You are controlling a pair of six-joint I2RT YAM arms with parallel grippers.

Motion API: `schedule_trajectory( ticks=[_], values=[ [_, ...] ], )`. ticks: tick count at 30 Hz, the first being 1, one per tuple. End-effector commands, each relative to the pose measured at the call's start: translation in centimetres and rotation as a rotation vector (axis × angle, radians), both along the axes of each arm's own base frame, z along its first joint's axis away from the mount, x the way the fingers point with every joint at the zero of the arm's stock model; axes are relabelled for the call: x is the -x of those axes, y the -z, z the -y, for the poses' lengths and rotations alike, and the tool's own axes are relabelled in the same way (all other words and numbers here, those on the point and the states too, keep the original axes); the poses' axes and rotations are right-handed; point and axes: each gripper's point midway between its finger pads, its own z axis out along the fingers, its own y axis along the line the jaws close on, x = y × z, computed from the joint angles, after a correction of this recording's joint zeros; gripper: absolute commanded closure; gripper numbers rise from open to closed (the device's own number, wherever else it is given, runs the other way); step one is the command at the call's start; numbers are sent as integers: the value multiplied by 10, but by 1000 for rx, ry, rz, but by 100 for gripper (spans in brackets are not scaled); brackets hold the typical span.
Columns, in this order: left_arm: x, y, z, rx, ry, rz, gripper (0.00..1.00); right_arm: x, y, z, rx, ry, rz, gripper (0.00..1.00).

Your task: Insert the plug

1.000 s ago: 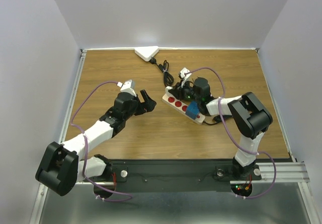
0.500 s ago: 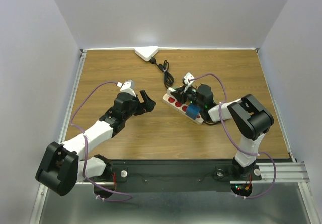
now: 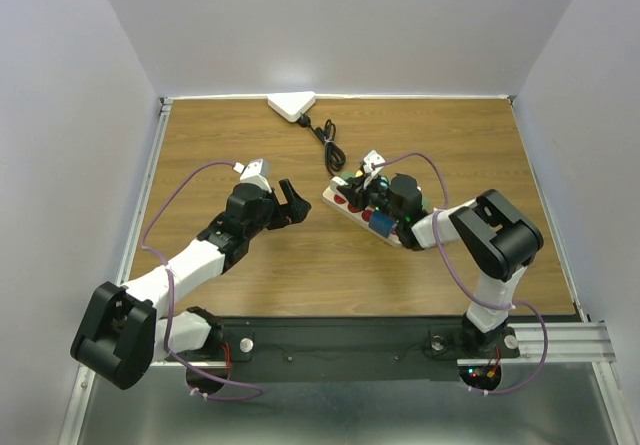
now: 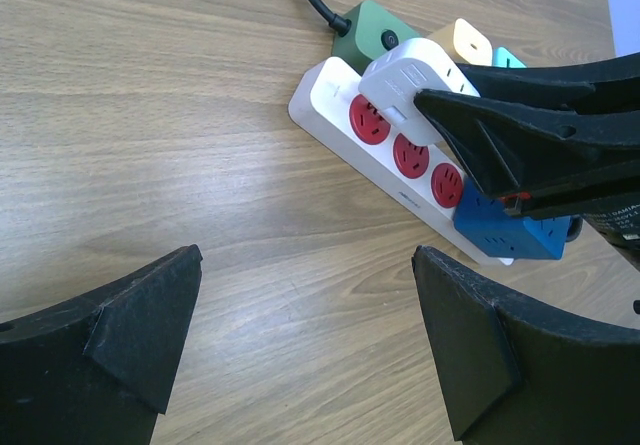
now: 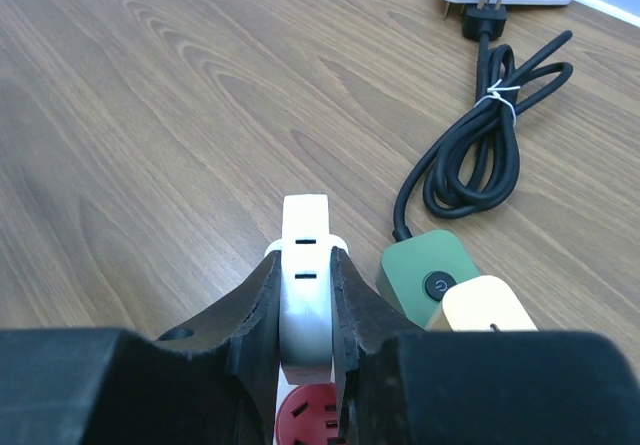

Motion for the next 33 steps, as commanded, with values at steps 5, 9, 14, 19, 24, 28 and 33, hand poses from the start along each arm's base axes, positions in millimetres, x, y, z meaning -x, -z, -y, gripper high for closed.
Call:
schedule_trajectory(
  ticks=[5,9,14,19,24,28,33],
  values=[
    [-5,-11,3,8,26,61,1,3,31,23,119,100,-44,100],
    [-5,-12,3,11,25,63,1,-4,33,26,138,127,-41,100],
    [-4,-14,3,18,31,66,1,-8,39,28,170,148,-64,100],
    [-1,-16,2,24,29,66,1,-17,43,29,234,156,-60,100],
    [-1,-18,2,30,29,71,1,-16,50,38,281,186,-75,100],
    [-2,-18,2,26,32,75,1,-13,52,42,299,185,-83,100],
    [-2,-17,2,25,32,74,1,-3,54,41,286,158,-101,100]
  ],
)
